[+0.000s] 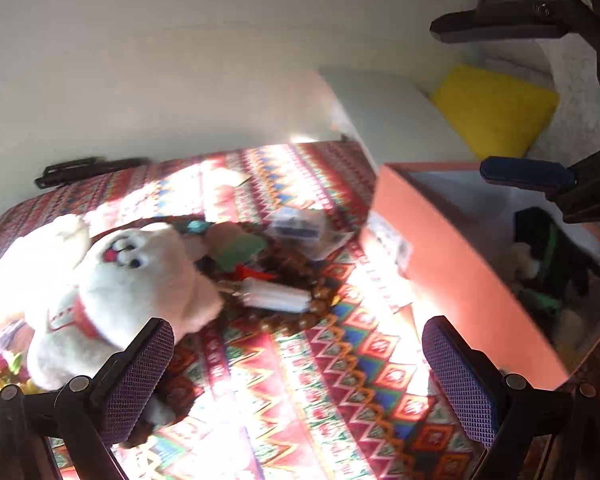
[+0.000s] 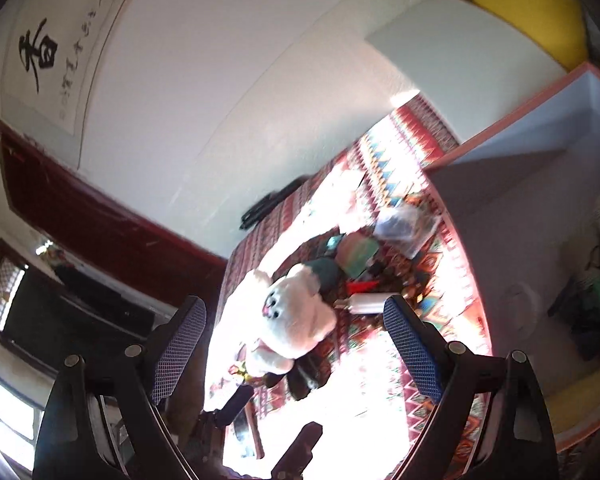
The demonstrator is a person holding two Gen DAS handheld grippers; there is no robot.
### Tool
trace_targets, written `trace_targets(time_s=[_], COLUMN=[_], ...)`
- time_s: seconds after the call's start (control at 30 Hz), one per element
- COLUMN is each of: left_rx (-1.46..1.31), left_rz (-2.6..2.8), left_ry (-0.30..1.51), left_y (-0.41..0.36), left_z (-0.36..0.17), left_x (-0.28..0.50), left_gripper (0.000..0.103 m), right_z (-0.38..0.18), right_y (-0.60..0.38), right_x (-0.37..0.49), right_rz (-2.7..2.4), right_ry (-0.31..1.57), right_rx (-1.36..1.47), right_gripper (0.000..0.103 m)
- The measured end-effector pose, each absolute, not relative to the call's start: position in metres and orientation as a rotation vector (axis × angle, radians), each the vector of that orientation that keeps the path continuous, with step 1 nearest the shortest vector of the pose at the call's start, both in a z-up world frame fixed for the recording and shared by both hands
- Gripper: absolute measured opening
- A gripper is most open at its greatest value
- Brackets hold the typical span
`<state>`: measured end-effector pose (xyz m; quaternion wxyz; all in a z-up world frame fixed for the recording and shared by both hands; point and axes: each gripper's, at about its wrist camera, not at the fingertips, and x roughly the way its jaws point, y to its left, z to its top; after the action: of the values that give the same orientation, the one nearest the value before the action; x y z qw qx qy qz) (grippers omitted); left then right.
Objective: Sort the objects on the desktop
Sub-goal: 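Move both open tools back to the pile, then grasp the purple knitted hat with the left tool while the right tool grasps another black glove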
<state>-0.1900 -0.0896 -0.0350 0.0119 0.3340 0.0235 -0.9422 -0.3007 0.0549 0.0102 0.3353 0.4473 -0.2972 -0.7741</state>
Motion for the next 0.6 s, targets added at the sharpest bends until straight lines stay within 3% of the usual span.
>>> trace_targets(time_s=[0.33, 0.5, 0.6], left_rx=[1.044, 1.095, 1.159], left_rz=[-2.694, -2.663, -2.636], left_ry=[0.327, 0.476, 0.485], left_y=[-0.246, -0.313, -0.339], left_z=[-0.076, -0.091, -0.105], left_x=[-0.164, -0.176, -0.190], left_gripper=[0.102, 0.102, 0.102], right_z=[-0.119, -0.135, -0.131], right_y=[-0.091, -0.102, -0.104], right_x=[-0.299, -0.302, -0.307], right_rz=[-1.781, -1.808, -1.898], right_ry=[-0.739, -0.760, -0.645], right_rx=[1.506, 1.542, 1.559], right_gripper=[0.093, 0.093, 0.093])
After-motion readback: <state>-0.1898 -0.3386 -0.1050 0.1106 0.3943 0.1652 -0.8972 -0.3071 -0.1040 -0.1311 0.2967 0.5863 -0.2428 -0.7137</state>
